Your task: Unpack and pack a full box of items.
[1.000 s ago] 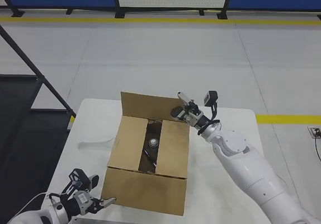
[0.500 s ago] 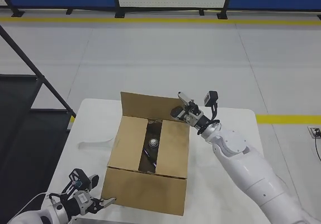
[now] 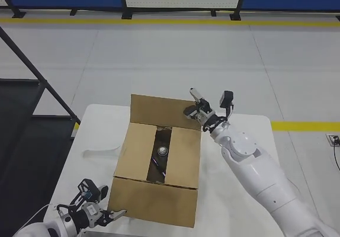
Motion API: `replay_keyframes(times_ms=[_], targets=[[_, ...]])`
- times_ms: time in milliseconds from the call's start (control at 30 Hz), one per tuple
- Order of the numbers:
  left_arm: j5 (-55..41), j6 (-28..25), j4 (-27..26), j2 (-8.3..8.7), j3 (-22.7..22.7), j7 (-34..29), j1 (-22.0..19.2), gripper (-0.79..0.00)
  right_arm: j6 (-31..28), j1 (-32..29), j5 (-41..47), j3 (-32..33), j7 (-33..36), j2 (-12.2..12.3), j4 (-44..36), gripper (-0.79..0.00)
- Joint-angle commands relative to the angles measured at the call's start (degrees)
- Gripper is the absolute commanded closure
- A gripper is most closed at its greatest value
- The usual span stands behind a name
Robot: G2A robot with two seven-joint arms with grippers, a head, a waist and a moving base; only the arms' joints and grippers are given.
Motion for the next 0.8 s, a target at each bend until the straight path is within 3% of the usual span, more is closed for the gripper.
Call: replay_keyframes(times_ms=[0, 367, 767], targets=[[0.3, -0.3, 0.1, 0.10, -0.4, 0.8, 0.1, -0.785, 1.6, 1.1, -1.1, -0.5, -5.4, -0.8, 1.3, -0.785], [-0.6, -2.5, 0.8, 0.76, -1.2, 1.1, -0.1, -0.785, 2.9, 6.1, -0.9, -2.5, -11.2, -4.9, 10.9, -0.785], [-0.3, -2.2, 1.7, 1.27, 0.9, -0.5, -1.7, -0.785, 8.1, 8.8, -1.2, -3.0, -6.5, -7.7, 20.3, -0.785]])
